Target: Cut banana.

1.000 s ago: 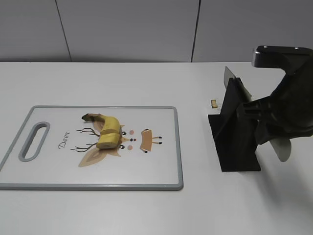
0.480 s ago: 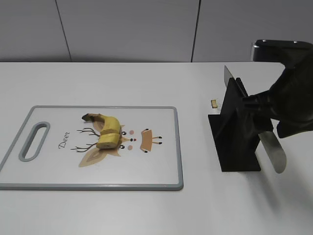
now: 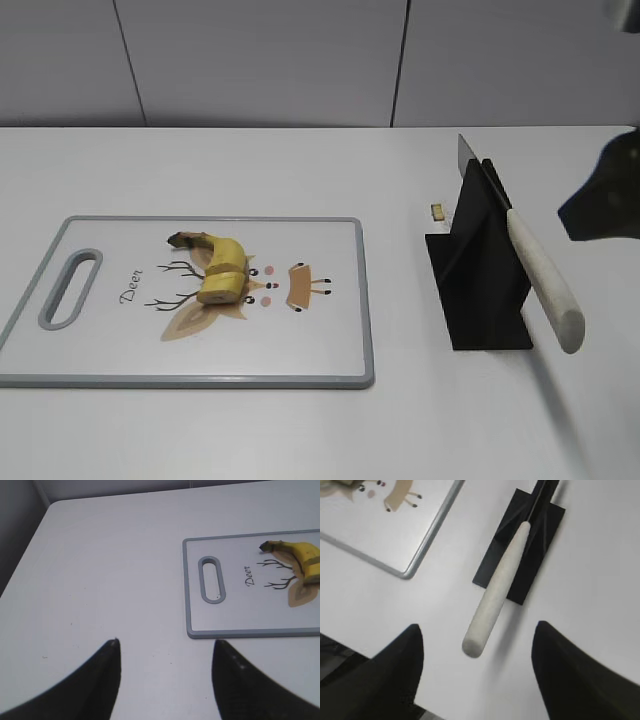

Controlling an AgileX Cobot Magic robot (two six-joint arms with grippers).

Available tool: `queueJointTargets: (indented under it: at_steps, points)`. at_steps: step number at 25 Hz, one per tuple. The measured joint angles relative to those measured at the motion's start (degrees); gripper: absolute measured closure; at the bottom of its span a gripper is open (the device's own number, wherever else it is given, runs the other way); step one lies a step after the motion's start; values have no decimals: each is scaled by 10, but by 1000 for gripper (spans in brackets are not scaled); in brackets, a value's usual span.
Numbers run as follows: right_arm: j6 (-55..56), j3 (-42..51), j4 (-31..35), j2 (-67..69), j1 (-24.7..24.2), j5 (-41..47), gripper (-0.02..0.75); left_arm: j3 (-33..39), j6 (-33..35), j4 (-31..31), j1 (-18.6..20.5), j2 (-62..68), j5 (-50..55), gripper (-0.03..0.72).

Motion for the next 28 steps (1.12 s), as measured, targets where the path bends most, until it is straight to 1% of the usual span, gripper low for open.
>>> queueJointTargets:
  at_steps: [4, 9, 14, 20, 25, 28]
  points:
    - [-36, 69, 28, -94, 0, 8, 214, 0, 0, 0, 0, 0, 0, 135]
    - [-49, 160, 29, -224, 0, 8, 213, 0, 0, 0, 0, 0, 0, 135]
    - [-55, 223, 29, -340, 0, 9, 213, 0, 0, 1, 0, 0, 0, 135]
    - [-56, 233, 29, -435, 0, 26, 213, 0, 0, 1, 0, 0, 0, 135]
    - [-55, 247, 5, -492, 0, 64, 213, 0, 0, 1, 0, 0, 0, 135]
    - [-55, 247, 2, -524, 0, 65, 213, 0, 0, 1, 0, 0, 0, 135]
